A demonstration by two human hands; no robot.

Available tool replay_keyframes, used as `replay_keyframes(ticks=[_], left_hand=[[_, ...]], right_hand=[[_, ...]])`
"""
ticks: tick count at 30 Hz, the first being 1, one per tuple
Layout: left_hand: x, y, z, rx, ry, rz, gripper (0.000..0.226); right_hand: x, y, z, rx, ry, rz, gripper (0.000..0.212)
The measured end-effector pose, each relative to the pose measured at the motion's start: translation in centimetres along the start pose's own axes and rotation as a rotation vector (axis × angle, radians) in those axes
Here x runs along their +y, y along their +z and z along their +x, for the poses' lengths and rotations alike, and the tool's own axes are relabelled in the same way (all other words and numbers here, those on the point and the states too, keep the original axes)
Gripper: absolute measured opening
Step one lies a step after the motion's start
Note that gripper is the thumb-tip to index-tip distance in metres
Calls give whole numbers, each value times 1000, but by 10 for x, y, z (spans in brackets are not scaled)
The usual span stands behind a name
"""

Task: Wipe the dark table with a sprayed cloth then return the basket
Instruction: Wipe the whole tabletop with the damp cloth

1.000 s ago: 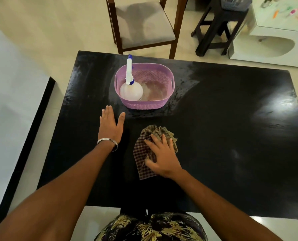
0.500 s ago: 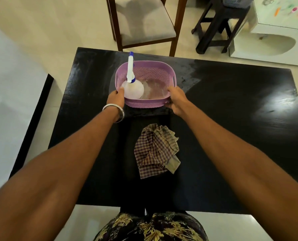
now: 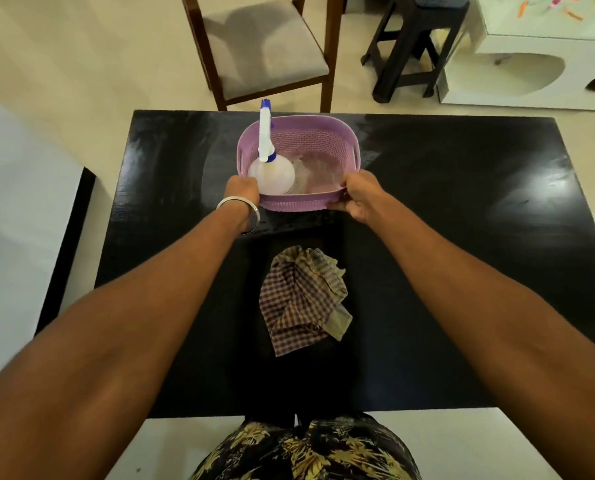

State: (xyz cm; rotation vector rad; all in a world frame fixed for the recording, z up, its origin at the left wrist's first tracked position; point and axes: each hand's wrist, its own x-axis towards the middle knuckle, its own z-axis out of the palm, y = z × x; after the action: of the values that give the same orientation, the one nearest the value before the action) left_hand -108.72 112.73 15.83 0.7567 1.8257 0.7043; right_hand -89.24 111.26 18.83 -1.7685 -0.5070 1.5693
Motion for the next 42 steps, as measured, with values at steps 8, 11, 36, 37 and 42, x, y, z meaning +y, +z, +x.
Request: replay_keyframes(ticks=[8,11,36,37,42], left_hand=[[25,76,-39,-146,80,100,33],[29,113,-57,-203,116,161,32],[12,310,-163,-559,181,486,36],[13,311,-163,-562,185,488,35],[17,310,-162,-596,197,533,36]], right_hand=[[-1,-93,-13,126,1,97,30],[6,-135,-20,180,-12,141,22],[85,-336,-70,578,97,437,31],[86,-337,-68,581,96,446,31],[86,-338,-65,598,96,437,30]])
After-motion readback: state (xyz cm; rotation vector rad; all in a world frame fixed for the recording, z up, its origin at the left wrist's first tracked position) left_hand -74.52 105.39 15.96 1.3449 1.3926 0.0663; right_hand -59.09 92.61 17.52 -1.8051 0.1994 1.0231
